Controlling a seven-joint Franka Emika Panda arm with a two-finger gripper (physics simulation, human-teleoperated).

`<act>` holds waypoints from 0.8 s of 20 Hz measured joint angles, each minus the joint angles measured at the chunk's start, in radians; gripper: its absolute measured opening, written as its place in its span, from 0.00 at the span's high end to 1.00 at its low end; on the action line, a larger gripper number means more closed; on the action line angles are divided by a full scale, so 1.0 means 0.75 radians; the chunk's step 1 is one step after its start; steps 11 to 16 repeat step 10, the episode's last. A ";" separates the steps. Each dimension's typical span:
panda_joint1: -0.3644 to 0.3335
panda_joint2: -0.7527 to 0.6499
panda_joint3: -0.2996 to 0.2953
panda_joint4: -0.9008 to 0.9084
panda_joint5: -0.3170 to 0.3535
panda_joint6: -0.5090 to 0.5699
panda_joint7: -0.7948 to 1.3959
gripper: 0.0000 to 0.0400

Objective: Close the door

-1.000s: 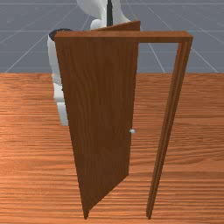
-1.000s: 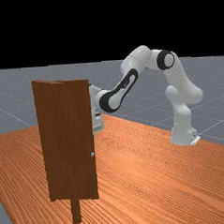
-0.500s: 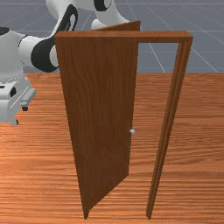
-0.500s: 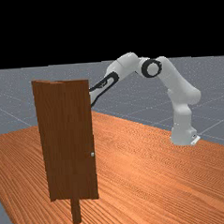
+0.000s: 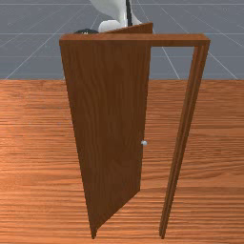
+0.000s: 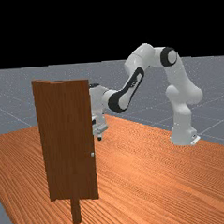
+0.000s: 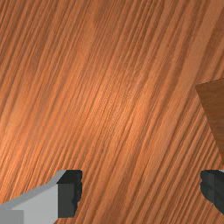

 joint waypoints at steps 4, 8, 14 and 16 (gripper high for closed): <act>0.069 -0.014 0.011 -0.021 -0.010 0.004 0.109 0.00; 0.078 0.321 0.043 0.554 -0.030 -0.229 -0.022 0.00; 0.098 0.622 0.032 1.090 -0.028 -0.464 -0.029 0.00; 0.098 0.622 0.032 1.090 -0.028 -0.464 -0.029 0.00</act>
